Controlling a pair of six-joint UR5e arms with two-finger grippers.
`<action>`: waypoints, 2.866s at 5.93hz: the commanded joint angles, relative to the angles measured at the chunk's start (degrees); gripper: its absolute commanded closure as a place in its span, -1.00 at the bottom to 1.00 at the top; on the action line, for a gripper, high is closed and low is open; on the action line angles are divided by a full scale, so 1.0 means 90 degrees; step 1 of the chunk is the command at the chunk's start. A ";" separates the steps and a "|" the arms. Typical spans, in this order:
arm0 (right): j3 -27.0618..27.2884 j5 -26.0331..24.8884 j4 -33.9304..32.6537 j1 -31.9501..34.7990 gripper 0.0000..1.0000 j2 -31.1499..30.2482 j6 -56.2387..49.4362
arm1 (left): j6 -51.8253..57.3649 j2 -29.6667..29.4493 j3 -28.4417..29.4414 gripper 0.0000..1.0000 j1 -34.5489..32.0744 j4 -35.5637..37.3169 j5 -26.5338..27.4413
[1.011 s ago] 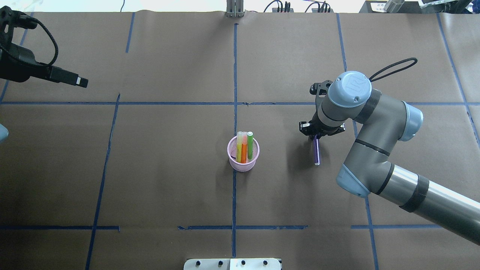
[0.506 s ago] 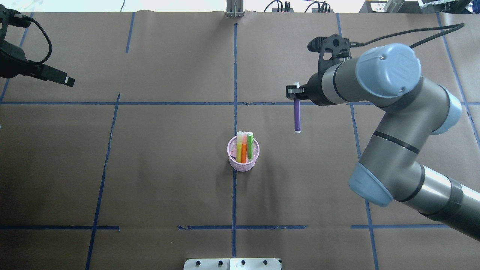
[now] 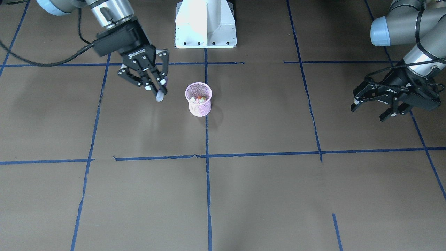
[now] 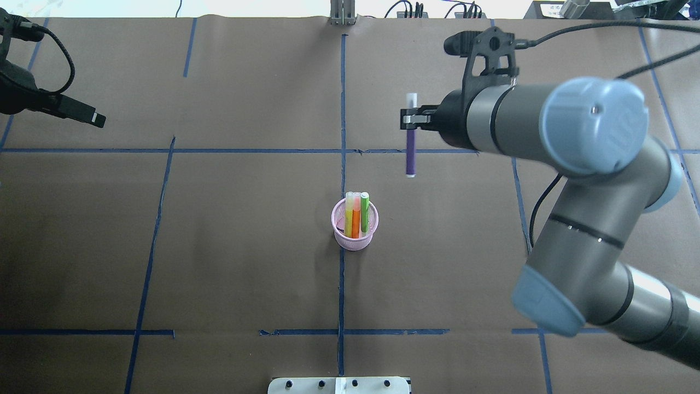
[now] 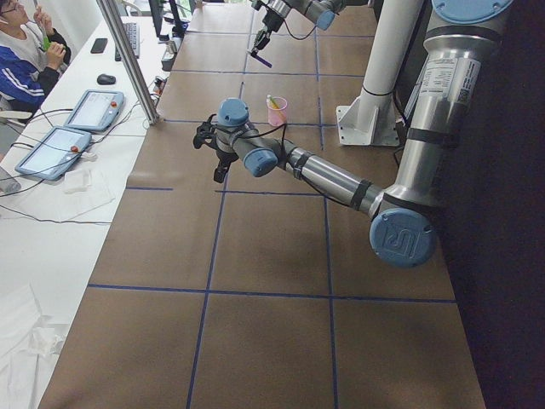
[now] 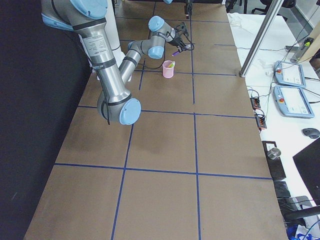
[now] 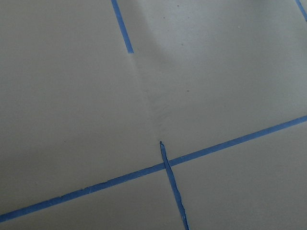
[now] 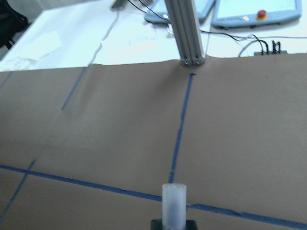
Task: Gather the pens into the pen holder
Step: 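Lift the purple marker with the right gripper and carry it over the cup, then lower the purple marker into the pink cup and open the right gripper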
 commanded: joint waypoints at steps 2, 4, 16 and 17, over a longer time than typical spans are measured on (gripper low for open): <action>-0.0392 -0.2105 0.0605 -0.1266 1.00 0.0008 -0.0897 | 0.0356 -0.0010 0.0299 -1.00 -0.0010 -0.0008 0.0016; -0.0929 -0.2717 0.0596 -0.1583 1.00 0.0290 -0.0900 | 0.0366 0.0000 0.0406 -1.00 -0.0001 -0.0018 0.0016; -0.0719 -0.2342 0.0772 -0.1771 -1.00 0.0196 -0.1495 | 0.0562 -0.0029 0.0690 -1.00 -0.0078 -0.0038 0.0016; -0.0262 -0.1555 0.0307 -0.1334 -1.00 -0.0144 -0.1486 | 0.0900 -0.0010 0.0700 -1.00 -0.0272 0.0011 -0.0023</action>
